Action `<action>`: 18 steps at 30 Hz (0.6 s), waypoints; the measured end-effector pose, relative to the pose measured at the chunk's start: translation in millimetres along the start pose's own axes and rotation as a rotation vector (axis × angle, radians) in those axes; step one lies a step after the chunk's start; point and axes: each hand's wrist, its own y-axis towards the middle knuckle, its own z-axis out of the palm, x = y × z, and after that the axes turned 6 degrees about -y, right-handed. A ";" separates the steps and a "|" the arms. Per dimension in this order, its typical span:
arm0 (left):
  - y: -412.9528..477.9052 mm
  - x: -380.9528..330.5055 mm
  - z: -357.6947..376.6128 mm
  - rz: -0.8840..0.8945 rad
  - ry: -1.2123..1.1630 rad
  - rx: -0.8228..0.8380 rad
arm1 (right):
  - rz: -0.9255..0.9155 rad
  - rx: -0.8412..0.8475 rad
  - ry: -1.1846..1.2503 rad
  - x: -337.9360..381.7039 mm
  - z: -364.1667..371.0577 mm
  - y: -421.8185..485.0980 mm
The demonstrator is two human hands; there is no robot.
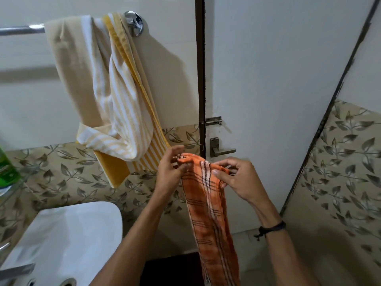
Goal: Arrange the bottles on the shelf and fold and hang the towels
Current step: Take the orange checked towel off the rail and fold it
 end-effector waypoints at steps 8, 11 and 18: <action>-87.8 11.9 53.6 -0.032 -0.030 0.202 | 0.145 -0.289 -0.116 37.6 19.2 3.1; -93.3 17.1 74.5 -0.056 0.084 0.052 | 0.118 -0.316 -0.105 50.6 30.3 3.7; -61.1 1.3 61.4 -0.198 -0.278 -0.031 | 0.145 -0.455 0.358 20.4 17.9 4.8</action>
